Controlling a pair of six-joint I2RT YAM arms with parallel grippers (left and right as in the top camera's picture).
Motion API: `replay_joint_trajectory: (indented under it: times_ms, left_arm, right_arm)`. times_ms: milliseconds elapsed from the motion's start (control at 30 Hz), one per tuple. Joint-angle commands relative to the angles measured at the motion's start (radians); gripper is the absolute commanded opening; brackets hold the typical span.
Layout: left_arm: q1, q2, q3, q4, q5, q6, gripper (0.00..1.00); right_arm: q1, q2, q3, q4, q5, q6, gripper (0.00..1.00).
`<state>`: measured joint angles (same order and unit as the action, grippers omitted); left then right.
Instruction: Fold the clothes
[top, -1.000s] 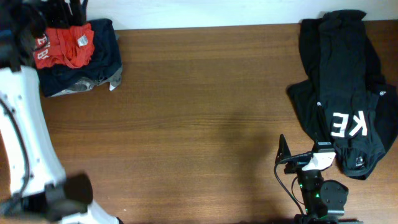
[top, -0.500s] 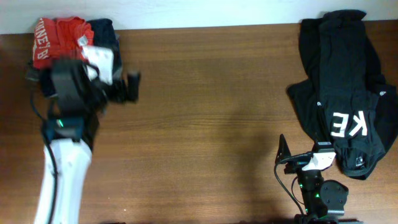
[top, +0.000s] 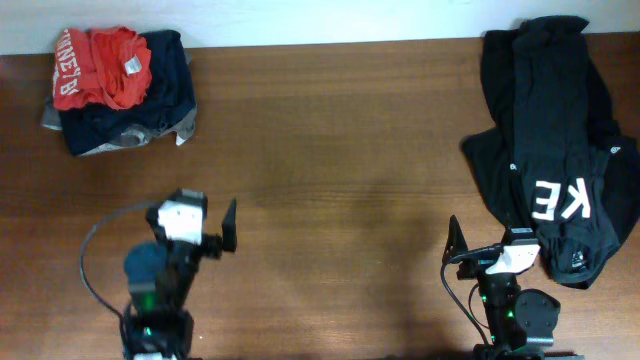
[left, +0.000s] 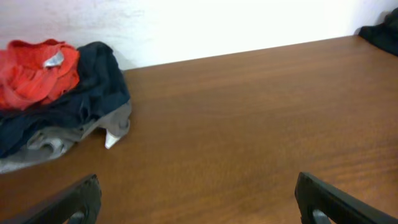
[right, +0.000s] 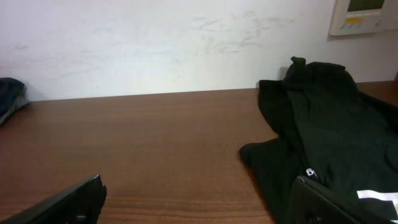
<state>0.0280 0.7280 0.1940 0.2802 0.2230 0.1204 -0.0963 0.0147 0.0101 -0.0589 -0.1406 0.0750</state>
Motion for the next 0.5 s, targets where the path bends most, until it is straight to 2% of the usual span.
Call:
replay_joint_trajectory:
  times_ms: [0, 200, 467]
  left_arm:
    - [-0.001, -0.11, -0.103, 0.041, -0.03, 0.009, 0.99]
    - [-0.002, -0.243, -0.183, 0.022, -0.051, 0.009, 0.99]
    - [-0.001, -0.415, -0.185, -0.227, -0.072, 0.009, 0.99]
  right_arm:
    - [0.005, -0.01, -0.005, -0.005, -0.009, 0.0, 0.99]
    - [0.005, -0.01, -0.005, -0.005, -0.009, 0.0, 0.99]
    - [0.005, -0.01, -0.005, -0.005, -0.009, 0.0, 0.99]
